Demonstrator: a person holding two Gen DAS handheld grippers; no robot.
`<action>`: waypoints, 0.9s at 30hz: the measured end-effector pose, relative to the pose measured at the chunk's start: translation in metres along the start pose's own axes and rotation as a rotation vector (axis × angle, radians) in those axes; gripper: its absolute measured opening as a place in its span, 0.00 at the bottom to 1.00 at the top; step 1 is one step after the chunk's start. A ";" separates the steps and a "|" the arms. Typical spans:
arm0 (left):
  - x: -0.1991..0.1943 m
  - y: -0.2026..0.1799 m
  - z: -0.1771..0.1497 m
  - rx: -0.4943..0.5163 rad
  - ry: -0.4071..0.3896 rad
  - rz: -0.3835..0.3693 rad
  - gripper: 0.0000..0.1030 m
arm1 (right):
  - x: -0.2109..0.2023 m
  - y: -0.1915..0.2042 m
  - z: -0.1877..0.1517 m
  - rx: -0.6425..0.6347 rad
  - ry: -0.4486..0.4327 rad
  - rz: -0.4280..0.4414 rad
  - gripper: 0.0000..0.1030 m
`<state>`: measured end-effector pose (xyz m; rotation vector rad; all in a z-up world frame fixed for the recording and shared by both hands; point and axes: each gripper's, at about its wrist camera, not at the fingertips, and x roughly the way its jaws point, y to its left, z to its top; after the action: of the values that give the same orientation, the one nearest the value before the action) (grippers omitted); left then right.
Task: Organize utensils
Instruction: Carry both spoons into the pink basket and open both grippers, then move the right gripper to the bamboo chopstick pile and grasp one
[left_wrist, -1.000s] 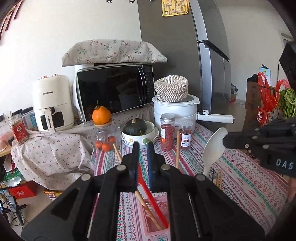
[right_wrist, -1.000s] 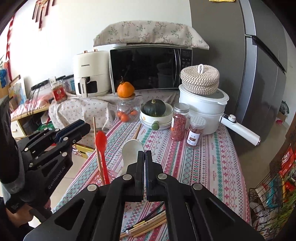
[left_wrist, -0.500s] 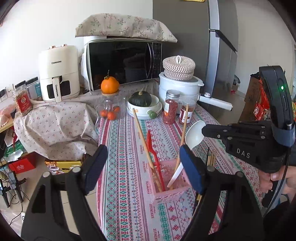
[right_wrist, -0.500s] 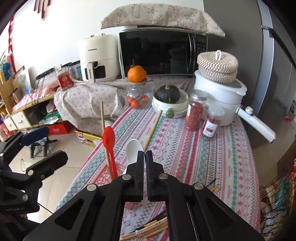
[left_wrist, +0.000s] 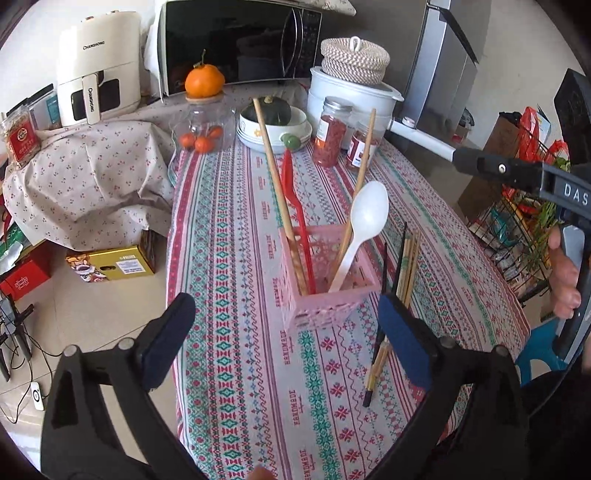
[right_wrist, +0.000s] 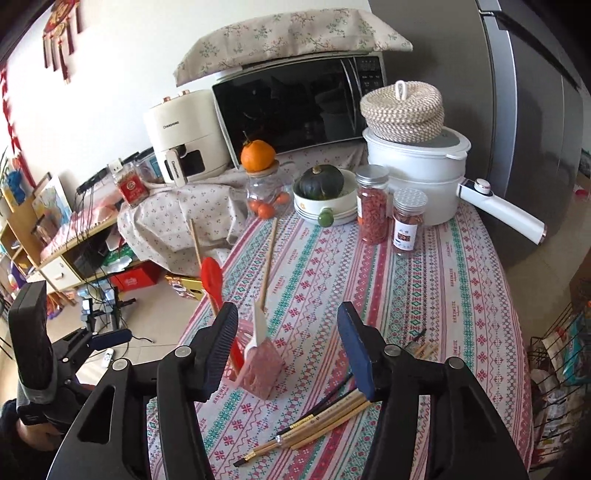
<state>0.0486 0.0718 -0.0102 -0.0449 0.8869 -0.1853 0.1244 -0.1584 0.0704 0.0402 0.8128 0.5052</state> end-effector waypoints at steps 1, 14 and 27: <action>0.002 -0.003 -0.002 0.007 0.012 -0.003 0.99 | 0.000 -0.007 -0.003 0.015 0.013 -0.017 0.61; 0.024 -0.026 -0.019 0.007 0.134 -0.057 1.00 | 0.053 -0.105 -0.056 0.299 0.358 -0.245 0.64; 0.036 -0.046 -0.029 0.131 0.209 -0.037 1.00 | 0.119 -0.152 -0.079 0.480 0.507 -0.353 0.64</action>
<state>0.0416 0.0217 -0.0510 0.0820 1.0807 -0.2861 0.2005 -0.2514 -0.0999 0.2140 1.3949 -0.0316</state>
